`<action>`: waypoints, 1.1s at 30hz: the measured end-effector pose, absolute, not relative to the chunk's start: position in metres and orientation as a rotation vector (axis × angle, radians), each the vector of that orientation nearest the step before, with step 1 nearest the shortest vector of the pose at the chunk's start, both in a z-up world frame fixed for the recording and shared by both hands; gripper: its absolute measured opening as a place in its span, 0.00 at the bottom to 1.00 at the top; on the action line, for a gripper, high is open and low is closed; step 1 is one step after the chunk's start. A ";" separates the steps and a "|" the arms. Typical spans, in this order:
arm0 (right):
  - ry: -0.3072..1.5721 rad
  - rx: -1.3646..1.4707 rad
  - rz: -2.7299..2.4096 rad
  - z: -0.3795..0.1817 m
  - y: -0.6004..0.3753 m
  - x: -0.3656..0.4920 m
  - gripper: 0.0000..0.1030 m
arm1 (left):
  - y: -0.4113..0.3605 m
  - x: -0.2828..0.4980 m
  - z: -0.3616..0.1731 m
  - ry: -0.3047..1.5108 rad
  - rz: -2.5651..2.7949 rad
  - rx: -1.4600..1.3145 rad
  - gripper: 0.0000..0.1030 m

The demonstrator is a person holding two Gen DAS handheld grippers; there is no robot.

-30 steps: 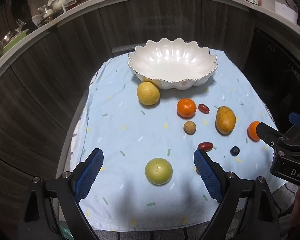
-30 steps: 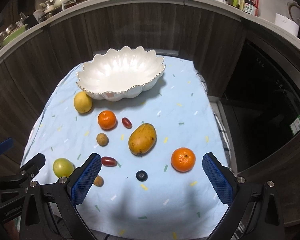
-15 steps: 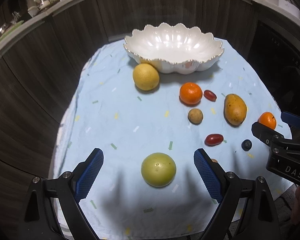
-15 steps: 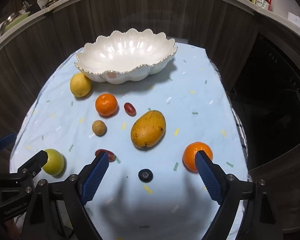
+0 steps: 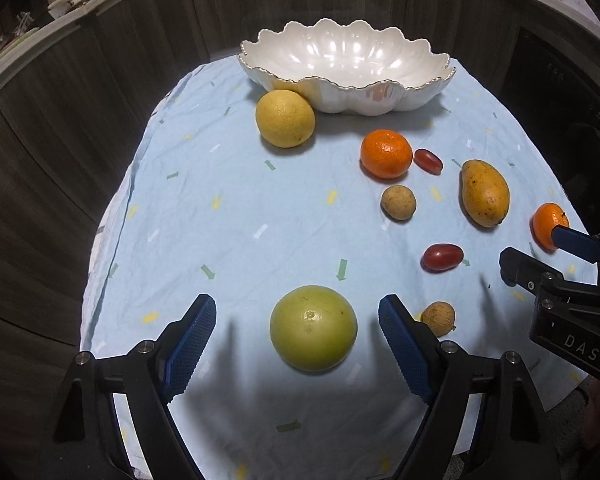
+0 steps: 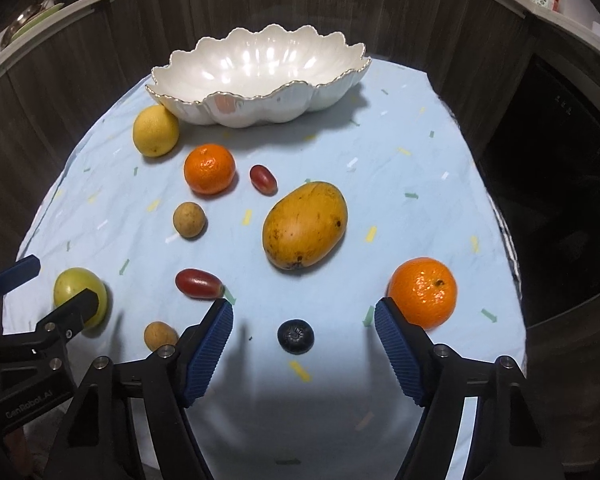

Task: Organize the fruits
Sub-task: 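Lower the left tool onto the green pomelo while the right tool grasps the blueberry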

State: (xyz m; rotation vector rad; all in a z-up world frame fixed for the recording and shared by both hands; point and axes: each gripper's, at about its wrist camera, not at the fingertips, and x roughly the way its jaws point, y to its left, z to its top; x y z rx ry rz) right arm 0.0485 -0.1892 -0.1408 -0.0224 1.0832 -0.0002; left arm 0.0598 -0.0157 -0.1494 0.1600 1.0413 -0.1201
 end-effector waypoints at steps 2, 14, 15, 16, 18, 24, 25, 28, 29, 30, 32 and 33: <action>1.086 -0.022 -0.001 -0.143 -0.189 0.050 0.72 | -0.016 0.061 -0.151 1.043 -0.121 0.160 0.81; 1.170 -0.012 -0.007 -0.164 -0.190 0.054 0.51 | -0.013 0.065 -0.166 1.090 -0.129 0.140 0.68; 1.176 -0.009 -0.008 -0.165 -0.190 0.054 0.48 | -0.013 0.065 -0.166 1.092 -0.130 0.138 0.65; 1.179 -0.008 -0.009 -0.165 -0.190 0.054 0.46 | -0.013 0.065 -0.167 1.095 -0.132 0.136 0.65; 1.179 -0.006 -0.009 -0.166 -0.190 0.054 0.45 | -0.013 0.065 -0.168 1.102 -0.135 0.136 0.61; 1.183 -0.008 -0.001 -0.166 -0.191 0.054 0.39 | -0.014 0.066 -0.171 1.113 -0.147 0.129 0.55; 1.183 -0.009 0.000 -0.166 -0.190 0.054 0.38 | -0.014 0.066 -0.172 1.115 -0.151 0.127 0.54; 1.182 -0.008 0.009 -0.165 -0.189 0.053 0.30 | -0.015 0.066 -0.172 1.119 -0.163 0.124 0.49; 1.182 -0.007 0.012 -0.165 -0.189 0.053 0.28 | -0.015 0.065 -0.172 1.119 -0.167 0.123 0.47; 1.182 -0.004 0.015 -0.165 -0.189 0.053 0.25 | -0.016 0.065 -0.172 1.118 -0.168 0.125 0.47; 1.181 -0.002 0.017 -0.165 -0.188 0.052 0.22 | -0.017 0.065 -0.172 1.117 -0.168 0.127 0.47; 1.181 -0.001 0.017 -0.165 -0.189 0.052 0.22 | -0.017 0.065 -0.173 1.117 -0.167 0.127 0.47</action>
